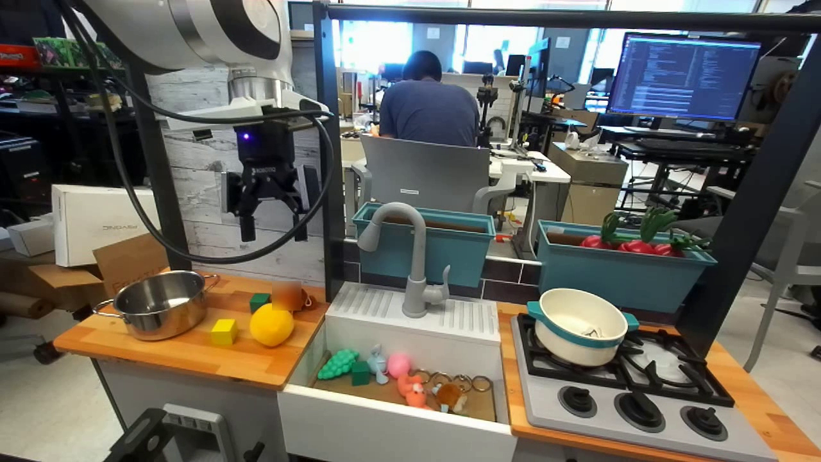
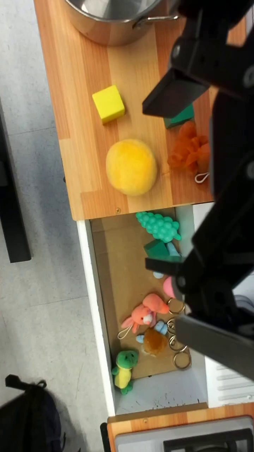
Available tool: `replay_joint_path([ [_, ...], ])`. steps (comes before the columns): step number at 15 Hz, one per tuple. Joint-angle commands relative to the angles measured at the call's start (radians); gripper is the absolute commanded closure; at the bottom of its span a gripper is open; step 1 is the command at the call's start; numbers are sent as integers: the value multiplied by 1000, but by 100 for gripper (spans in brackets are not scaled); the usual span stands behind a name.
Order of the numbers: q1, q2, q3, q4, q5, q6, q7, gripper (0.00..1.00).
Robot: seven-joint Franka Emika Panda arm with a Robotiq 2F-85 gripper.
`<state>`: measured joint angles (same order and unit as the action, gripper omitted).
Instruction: Put the yellow plushie in the silver pot
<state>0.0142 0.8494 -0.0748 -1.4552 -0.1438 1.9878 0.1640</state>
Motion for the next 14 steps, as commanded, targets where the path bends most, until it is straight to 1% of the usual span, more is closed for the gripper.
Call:
replay_joint_path([
  [1, 42, 29, -19, 5, -32, 45, 37, 0],
  [4, 60, 27, -27, -38, -55, 108, 69, 0],
  [8, 79, -45, -31, -208, -97, 268, 53, 0],
  [9, 86, -61, -45, -257, -114, 333, 68, 0],
  [11, 77, -92, -61, -342, -115, 434, 80, 0],
  [12, 67, -106, -64, -379, -108, 463, 71, 0],
  [14, 40, -122, -66, -434, -87, 475, 36, 0],
])
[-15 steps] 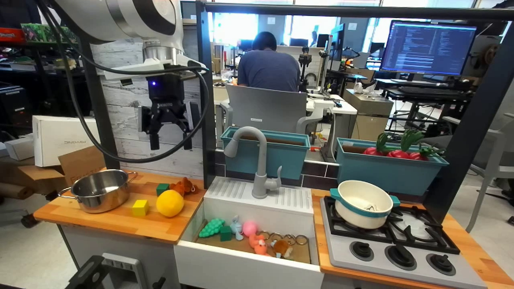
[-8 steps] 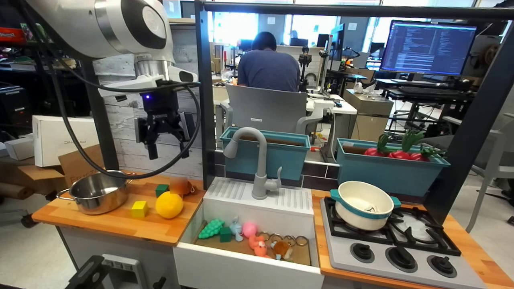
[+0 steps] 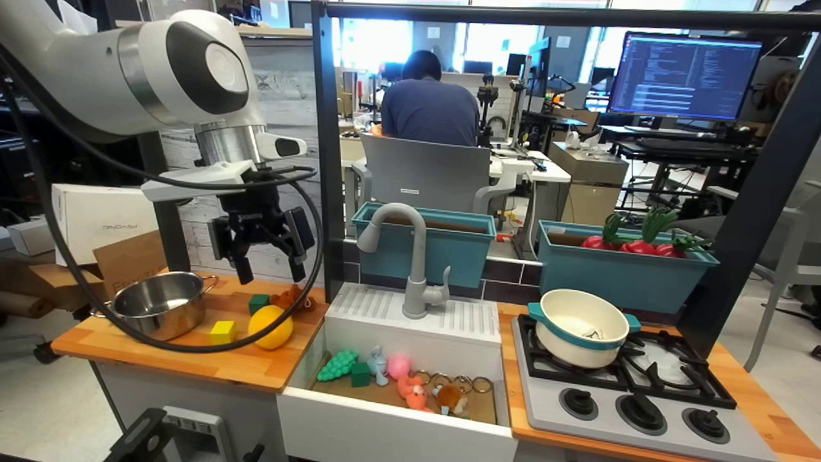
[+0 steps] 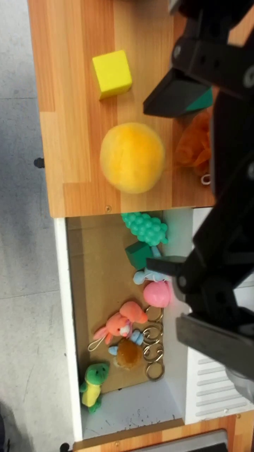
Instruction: Put the yellow plushie in the silver pot
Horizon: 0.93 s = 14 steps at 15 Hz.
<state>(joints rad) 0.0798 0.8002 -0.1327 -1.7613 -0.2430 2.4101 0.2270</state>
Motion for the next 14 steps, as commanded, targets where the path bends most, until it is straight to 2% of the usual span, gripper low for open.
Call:
replay_joint_path([
  [1, -46, -73, 0, -140, 25, 26, -58, 0],
  [4, -103, -62, 32, -140, 48, -51, -178, 0],
  [6, -157, -49, 75, -105, 90, -148, -298, 0],
  [7, -154, -46, 68, -91, 103, -168, -282, 0],
  [9, -140, -50, 42, -91, 121, -80, -193, 0],
  [14, -93, -25, 4, -79, 105, 79, -65, 0],
])
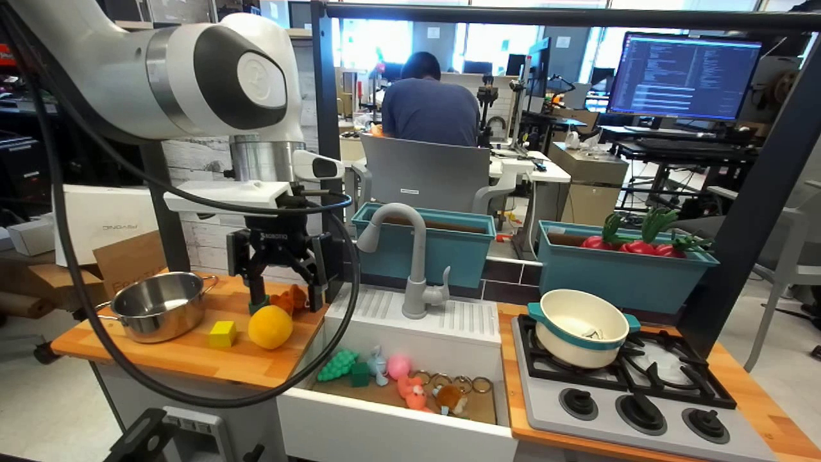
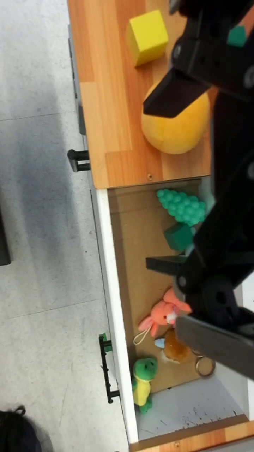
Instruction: Put the yellow plushie in the silver pot
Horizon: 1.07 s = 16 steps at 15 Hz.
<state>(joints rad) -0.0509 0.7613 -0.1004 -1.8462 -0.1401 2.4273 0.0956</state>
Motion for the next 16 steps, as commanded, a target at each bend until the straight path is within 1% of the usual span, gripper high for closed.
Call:
replay_joint_path([
  [1, 52, 30, -38, 19, -1, 64, 91, 0],
  [5, 134, 131, -92, 121, -29, 17, 213, 0],
  [9, 209, 262, -147, 281, -38, -77, 337, 0],
  [12, 212, 318, -132, 385, -20, -175, 363, 0],
  [14, 189, 331, -96, 436, 5, -247, 335, 0],
  [16, 171, 332, -69, 464, 25, -291, 310, 0],
])
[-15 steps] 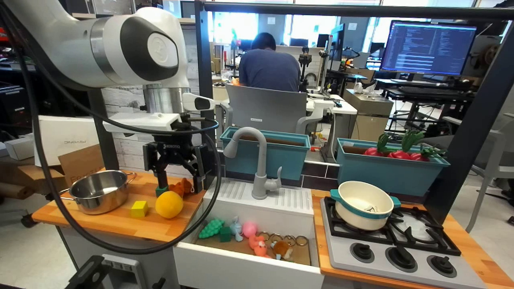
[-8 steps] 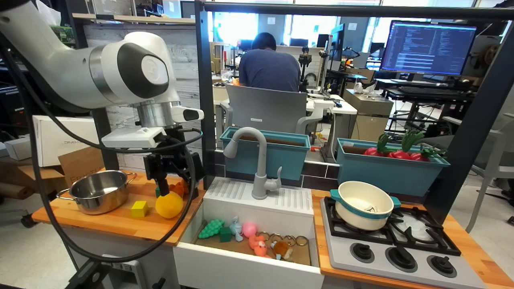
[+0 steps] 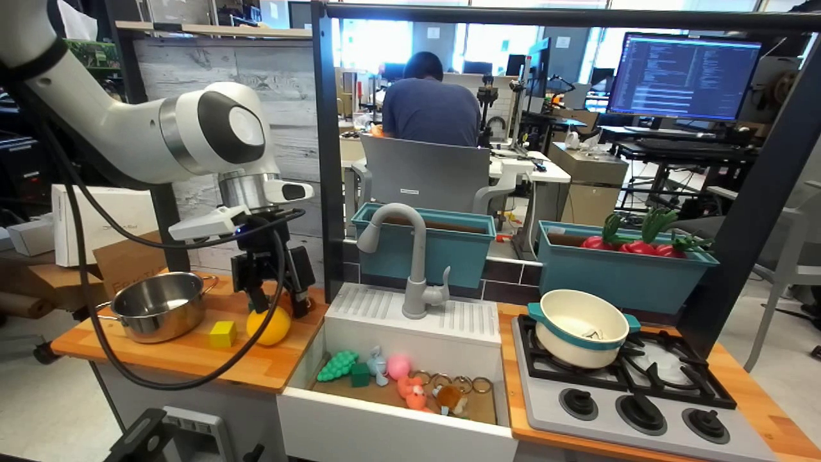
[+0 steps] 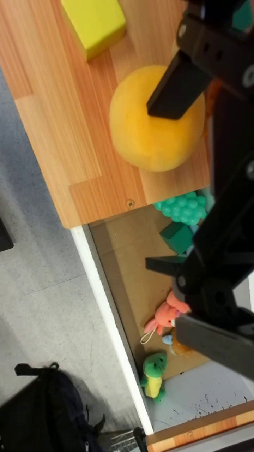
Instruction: Put the yellow plushie in the silver pot
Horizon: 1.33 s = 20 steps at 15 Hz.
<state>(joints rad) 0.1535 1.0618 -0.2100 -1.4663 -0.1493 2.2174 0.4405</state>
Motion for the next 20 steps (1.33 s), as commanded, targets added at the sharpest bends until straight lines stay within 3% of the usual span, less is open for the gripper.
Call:
replay_joint_path([
  [1, -46, 20, 61, 87, 47, -95, -57, 0],
  [7, -96, -49, 155, 47, 120, -102, -181, 0],
  [20, -123, 48, 111, 72, 105, -214, -147, 0],
])
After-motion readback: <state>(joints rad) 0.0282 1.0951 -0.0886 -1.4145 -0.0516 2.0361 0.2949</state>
